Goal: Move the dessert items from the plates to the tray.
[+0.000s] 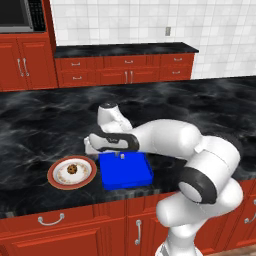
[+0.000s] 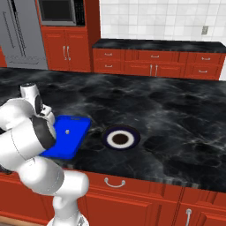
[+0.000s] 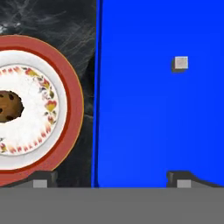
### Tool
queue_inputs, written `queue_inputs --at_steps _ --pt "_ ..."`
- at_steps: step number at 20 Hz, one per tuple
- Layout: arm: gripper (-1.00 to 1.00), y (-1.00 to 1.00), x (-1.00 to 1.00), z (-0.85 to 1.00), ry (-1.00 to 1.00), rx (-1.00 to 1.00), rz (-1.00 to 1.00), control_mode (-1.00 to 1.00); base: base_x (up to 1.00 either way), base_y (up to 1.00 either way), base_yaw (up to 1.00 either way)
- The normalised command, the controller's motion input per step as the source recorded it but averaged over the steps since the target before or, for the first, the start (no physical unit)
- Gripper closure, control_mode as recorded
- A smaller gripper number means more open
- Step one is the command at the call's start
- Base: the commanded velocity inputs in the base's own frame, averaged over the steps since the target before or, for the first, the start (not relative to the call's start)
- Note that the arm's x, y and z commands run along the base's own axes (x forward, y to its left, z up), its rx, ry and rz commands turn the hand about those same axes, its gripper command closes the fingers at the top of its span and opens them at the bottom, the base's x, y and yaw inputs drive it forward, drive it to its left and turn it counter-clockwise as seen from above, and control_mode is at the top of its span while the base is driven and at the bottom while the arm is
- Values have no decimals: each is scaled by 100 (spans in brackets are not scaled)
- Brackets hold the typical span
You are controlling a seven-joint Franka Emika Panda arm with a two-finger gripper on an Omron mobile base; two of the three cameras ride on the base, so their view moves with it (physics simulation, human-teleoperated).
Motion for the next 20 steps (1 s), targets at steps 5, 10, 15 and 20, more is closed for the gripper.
queue_inputs --at_steps 5,10,15,20 --pt "-100 55 -18 12 0 0 0 -100 0 0 0" --pt "-100 60 0 0 0 0 0 -100 0 0 0" --pt "-100 37 9 0 0 0 0 -100 0 0 0" --pt "-100 27 29 0 0 0 -1 -100 0 0 0"
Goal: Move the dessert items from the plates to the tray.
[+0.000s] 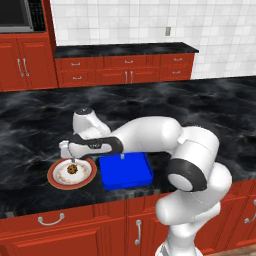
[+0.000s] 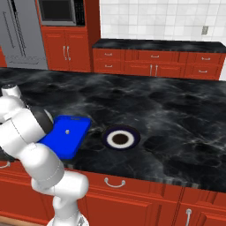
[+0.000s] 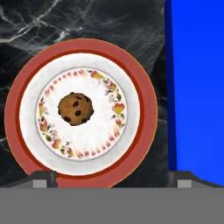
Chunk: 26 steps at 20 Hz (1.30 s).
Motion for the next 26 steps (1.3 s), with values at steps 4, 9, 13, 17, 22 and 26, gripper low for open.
queue_inputs --at_steps 4,9,13,17,22,26 --pt "-100 24 26 -12 0 0 -2 -100 0 0 0" --pt "-100 28 22 -11 0 0 -2 -100 0 0 0" --pt "-100 16 13 -9 0 0 -1 -100 0 0 0" --pt "-100 5 7 -20 0 0 0 -100 0 0 0" --pt "-100 1 9 -25 0 0 0 -100 0 0 0" --pt "-100 5 11 -25 0 0 0 -100 0 0 0"
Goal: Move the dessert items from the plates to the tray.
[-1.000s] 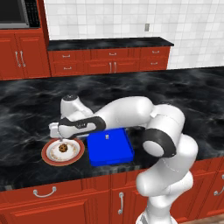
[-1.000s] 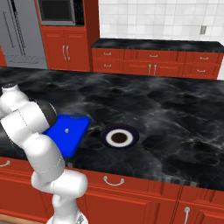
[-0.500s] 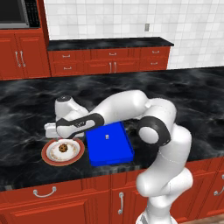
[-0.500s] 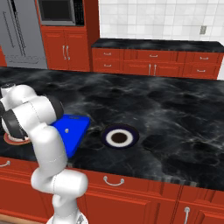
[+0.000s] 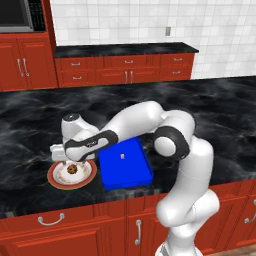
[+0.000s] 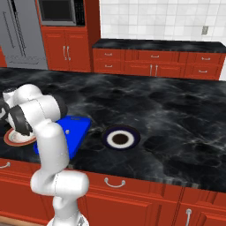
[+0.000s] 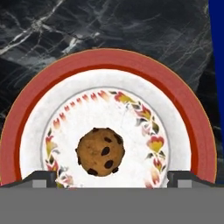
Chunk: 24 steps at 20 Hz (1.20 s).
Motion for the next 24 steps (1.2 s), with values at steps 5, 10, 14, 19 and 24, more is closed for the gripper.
queue_inputs --at_steps 5,10,14,19,24 --pt "-100 5 5 -25 0 0 0 -100 0 0 0" --pt "-100 9 7 -23 0 0 0 -100 0 0 0" --pt "-100 10 10 -16 0 0 0 -100 0 0 0" --pt "-100 6 12 -15 0 0 0 -100 0 0 0" --pt "100 1 4 -5 0 0 0 -100 0 0 0"
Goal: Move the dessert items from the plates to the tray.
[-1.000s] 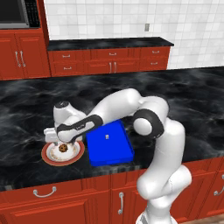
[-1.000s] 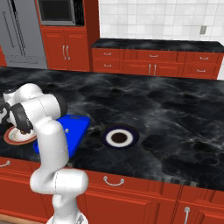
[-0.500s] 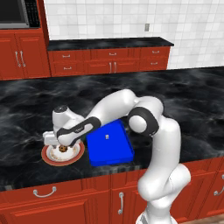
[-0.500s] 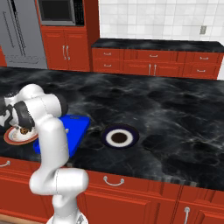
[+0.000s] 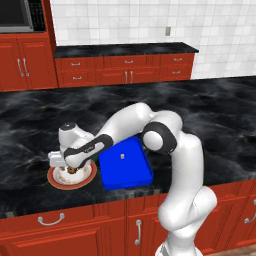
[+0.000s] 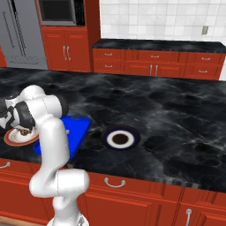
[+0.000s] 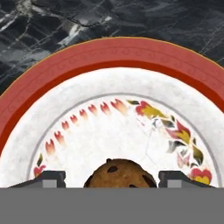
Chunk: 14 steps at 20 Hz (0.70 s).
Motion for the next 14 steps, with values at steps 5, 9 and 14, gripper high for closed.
queue_inputs --at_steps 5,9,14 --pt "100 0 2 0 0 0 0 -100 0 0 0" --pt "100 -3 13 31 0 0 0 -100 0 0 0" --pt "100 -29 1 69 0 0 0 -100 0 0 0"
